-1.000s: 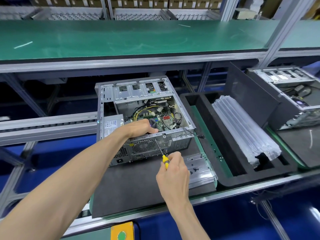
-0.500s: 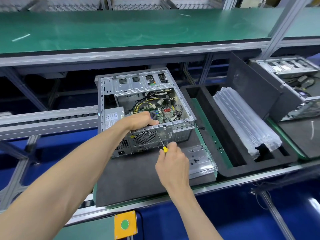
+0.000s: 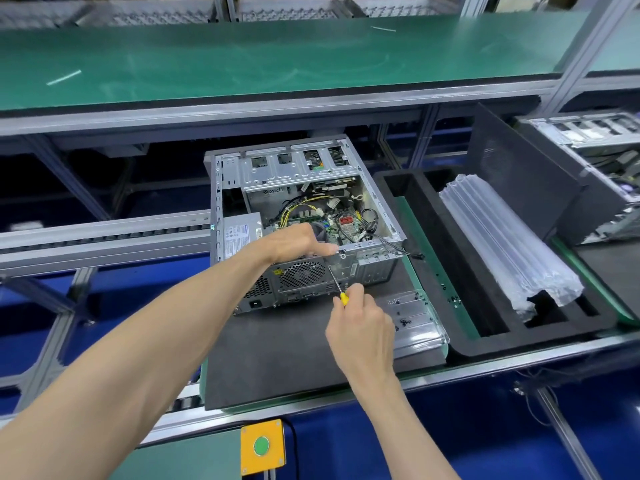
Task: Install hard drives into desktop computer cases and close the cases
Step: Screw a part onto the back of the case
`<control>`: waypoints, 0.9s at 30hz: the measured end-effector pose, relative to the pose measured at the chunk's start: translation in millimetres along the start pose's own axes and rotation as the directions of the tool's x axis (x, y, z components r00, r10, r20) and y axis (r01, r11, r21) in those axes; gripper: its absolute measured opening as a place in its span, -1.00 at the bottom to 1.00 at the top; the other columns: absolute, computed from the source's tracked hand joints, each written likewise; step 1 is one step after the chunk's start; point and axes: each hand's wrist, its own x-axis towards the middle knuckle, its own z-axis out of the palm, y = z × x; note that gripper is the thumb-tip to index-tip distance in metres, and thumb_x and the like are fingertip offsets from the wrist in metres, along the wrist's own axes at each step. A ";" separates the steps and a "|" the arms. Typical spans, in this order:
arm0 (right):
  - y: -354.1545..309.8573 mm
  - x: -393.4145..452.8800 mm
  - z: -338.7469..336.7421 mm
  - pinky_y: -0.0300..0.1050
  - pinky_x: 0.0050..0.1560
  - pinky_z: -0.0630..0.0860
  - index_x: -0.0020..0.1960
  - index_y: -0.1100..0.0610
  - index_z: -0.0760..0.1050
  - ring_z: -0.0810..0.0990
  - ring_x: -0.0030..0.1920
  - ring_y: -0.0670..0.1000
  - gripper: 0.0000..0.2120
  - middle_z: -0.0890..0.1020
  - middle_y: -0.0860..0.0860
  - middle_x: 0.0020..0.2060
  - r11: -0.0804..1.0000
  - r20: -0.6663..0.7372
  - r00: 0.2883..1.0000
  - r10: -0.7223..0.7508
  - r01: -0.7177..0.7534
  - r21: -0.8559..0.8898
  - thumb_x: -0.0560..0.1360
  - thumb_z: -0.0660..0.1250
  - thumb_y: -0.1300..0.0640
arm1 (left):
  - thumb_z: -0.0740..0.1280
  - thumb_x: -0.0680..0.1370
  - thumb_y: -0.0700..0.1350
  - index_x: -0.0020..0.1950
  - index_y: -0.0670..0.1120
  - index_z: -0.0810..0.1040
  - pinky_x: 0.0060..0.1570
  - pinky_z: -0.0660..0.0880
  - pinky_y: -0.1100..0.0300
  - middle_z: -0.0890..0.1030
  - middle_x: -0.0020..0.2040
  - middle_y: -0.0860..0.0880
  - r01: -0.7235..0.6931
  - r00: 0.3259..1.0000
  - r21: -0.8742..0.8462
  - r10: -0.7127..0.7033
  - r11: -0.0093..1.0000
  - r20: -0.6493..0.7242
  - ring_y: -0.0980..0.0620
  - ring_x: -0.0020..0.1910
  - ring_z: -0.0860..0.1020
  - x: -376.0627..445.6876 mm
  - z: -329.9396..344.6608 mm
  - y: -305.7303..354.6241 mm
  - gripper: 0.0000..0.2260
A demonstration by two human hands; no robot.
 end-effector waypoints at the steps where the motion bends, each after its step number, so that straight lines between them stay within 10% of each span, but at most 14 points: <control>1: -0.7 0.1 2.4 -0.07 -0.40 0.25 -0.09 0.19 0.47 0.57 -0.38 0.22 -0.84 0.59 0.09 -0.37 1.000 -0.016 1.000 -0.002 0.002 0.008 0.53 0.42 0.14 | 0.46 0.45 0.21 -0.51 0.01 0.20 -0.30 0.02 0.05 0.15 -0.55 0.12 -0.024 0.999 0.023 0.023 0.999 0.023 0.07 -0.50 0.09 -2.0 -0.9 -2.4 -0.44; 3: -1.6 6.3 1.1 -0.06 -0.32 0.26 -0.16 0.15 0.49 0.52 -0.34 0.16 -0.83 0.58 0.01 -0.42 0.939 0.098 0.972 0.212 -0.231 0.255 0.55 0.40 0.11 | 0.58 0.37 0.12 -0.45 -0.08 0.19 -0.29 0.05 -0.02 0.07 -0.49 0.17 -0.067 0.997 0.124 0.061 0.990 0.055 0.15 -0.34 0.03 -4.5 -1.9 -5.8 -0.41; 7: 4.8 21.7 -5.0 -0.22 -0.54 0.16 -0.21 0.28 0.54 0.26 -0.57 0.00 -0.81 0.53 0.10 -0.50 -0.106 0.693 0.526 0.494 -0.754 0.648 0.52 0.42 0.21 | 0.62 0.35 -0.05 -0.41 -0.13 0.20 -0.43 0.09 0.13 0.03 -0.40 0.24 -0.048 0.999 0.263 0.046 0.964 0.013 0.16 -0.48 0.02 -2.3 1.0 -4.3 -0.45; 8: 4.7 20.8 -5.3 -0.24 -0.54 0.14 -0.20 0.28 0.54 0.25 -0.57 0.00 -0.82 0.53 0.11 -0.50 -0.138 0.711 0.512 0.482 -0.757 0.639 0.52 0.43 0.21 | 0.61 0.34 -0.07 -0.41 -0.13 0.20 -0.40 0.07 0.14 0.04 -0.35 0.27 -0.030 1.000 0.251 0.030 0.968 0.002 0.15 -0.56 0.07 -0.9 2.1 -4.4 -0.45; 9: 3.8 19.9 -4.9 -0.22 -0.50 0.17 -0.19 0.25 0.55 0.31 -0.54 0.01 -0.83 0.55 0.08 -0.50 0.013 0.655 0.565 0.502 -0.762 0.647 0.52 0.43 0.18 | 0.61 0.34 -0.09 -0.42 -0.12 0.19 -0.39 0.05 0.14 0.54 -0.35 0.19 -0.010 1.000 0.238 0.013 0.971 -0.008 0.11 -0.61 0.12 0.2 3.2 -4.3 -0.45; 12: 5.7 9.2 -1.3 -0.07 -0.37 0.27 -0.16 0.14 0.52 0.53 -0.37 0.12 -0.83 0.60 0.03 -0.43 0.889 0.140 0.942 0.305 -0.335 0.313 0.51 0.44 0.07 | 0.61 0.31 -0.11 -0.44 -0.08 0.15 -0.42 -0.02 0.13 0.18 -0.59 0.05 0.033 0.999 0.226 -0.028 0.974 -0.023 0.15 -0.66 0.21 -1.1 3.9 -1.0 -0.42; 15: 15.1 5.5 0.3 -0.08 -0.55 0.32 -0.17 0.19 0.49 0.54 -0.51 0.17 -0.78 0.54 0.08 -0.45 0.985 -0.090 0.985 -0.150 0.142 -0.094 0.46 0.50 0.11 | 0.61 0.30 -0.10 -0.46 -0.05 0.13 -0.52 -0.02 0.15 0.12 -0.48 -0.03 0.042 0.999 0.228 -0.035 0.973 -0.035 0.13 -0.66 0.20 -1.1 7.2 3.3 -0.41; 17: 16.6 8.8 -2.5 -0.07 -0.43 0.31 -0.19 0.16 0.49 0.54 -0.44 0.18 -0.80 0.56 0.06 -0.44 0.997 -0.014 1.000 -0.012 0.013 0.080 0.51 0.46 0.11 | 0.61 0.27 -0.08 -0.49 -0.03 0.13 -0.55 -0.04 0.19 0.10 -0.52 0.04 0.059 0.997 0.211 -0.049 0.976 -0.051 0.06 -0.58 0.08 0.3 9.6 4.6 -0.41; 18: 16.5 12.1 -4.2 -0.08 -0.36 0.31 -0.22 0.14 0.49 0.53 -0.39 0.14 -0.79 0.57 0.04 -0.43 0.916 0.116 0.968 0.222 -0.248 0.314 0.54 0.43 0.10 | 0.61 0.27 -0.07 -0.50 -0.02 0.13 -0.56 -0.04 0.19 0.10 -0.54 0.06 0.068 0.997 0.203 -0.058 0.977 -0.056 0.04 -0.56 0.07 0.7 11.3 4.6 -0.40; 20: 16.1 20.5 -8.9 -0.17 -0.49 0.27 -0.27 0.21 0.52 0.39 -0.51 0.04 -0.74 0.55 0.07 -0.44 0.239 0.566 0.653 0.503 -0.734 0.635 0.56 0.42 0.12 | 0.61 0.26 -0.08 -0.51 -0.02 0.12 -0.54 -0.05 0.18 0.10 -0.56 0.07 0.081 0.995 0.181 -0.070 0.980 -0.068 0.03 -0.54 0.06 1.3 14.6 5.9 -0.40; 22: 17.5 23.9 -12.6 -0.23 -0.60 0.12 -0.24 0.29 0.50 0.22 -0.59 -0.02 -0.74 0.50 0.13 -0.46 -0.221 0.761 0.476 0.441 -0.764 0.606 0.55 0.42 0.18 | 0.61 0.25 -0.09 -0.53 -0.03 0.11 -0.55 -0.06 0.19 0.09 -0.56 0.07 0.085 0.994 0.146 -0.074 0.986 -0.081 0.04 -0.54 0.05 3.1 17.4 4.3 -0.39; 24: 17.4 23.2 -13.5 -0.13 -0.55 0.26 -0.24 0.25 0.52 0.34 -0.57 0.01 -0.74 0.55 0.08 -0.47 0.162 0.601 0.624 0.499 -0.748 0.643 0.54 0.43 0.12 | 0.61 0.24 -0.10 -0.56 -0.05 0.11 -0.58 -0.06 0.22 0.09 -0.56 0.07 0.096 0.992 0.124 -0.086 0.988 -0.089 0.05 -0.56 0.04 4.1 18.7 4.1 -0.38; 26: 22.7 14.6 -9.2 -0.05 -0.40 0.38 -0.19 0.20 0.53 0.53 -0.43 0.09 -0.77 0.58 0.04 -0.45 0.897 0.125 0.950 0.286 -0.312 0.314 0.52 0.44 0.07 | 0.61 0.24 -0.09 -0.56 -0.03 0.10 -0.60 -0.05 0.24 0.10 -0.56 0.06 0.104 0.991 0.107 -0.095 0.989 -0.091 0.04 -0.57 0.05 5.1 20.0 2.3 -0.38; 27: 24.9 11.3 -7.6 -0.05 -0.42 0.38 -0.17 0.20 0.52 0.55 -0.44 0.15 -0.78 0.57 0.06 -0.44 0.996 -0.023 0.998 0.054 -0.053 0.076 0.50 0.46 0.07 | 0.62 0.24 -0.09 -0.55 -0.02 0.10 -0.61 -0.04 0.24 0.10 -0.56 0.06 0.105 0.991 0.101 -0.096 0.989 -0.090 0.03 -0.56 0.05 5.4 20.3 2.4 -0.38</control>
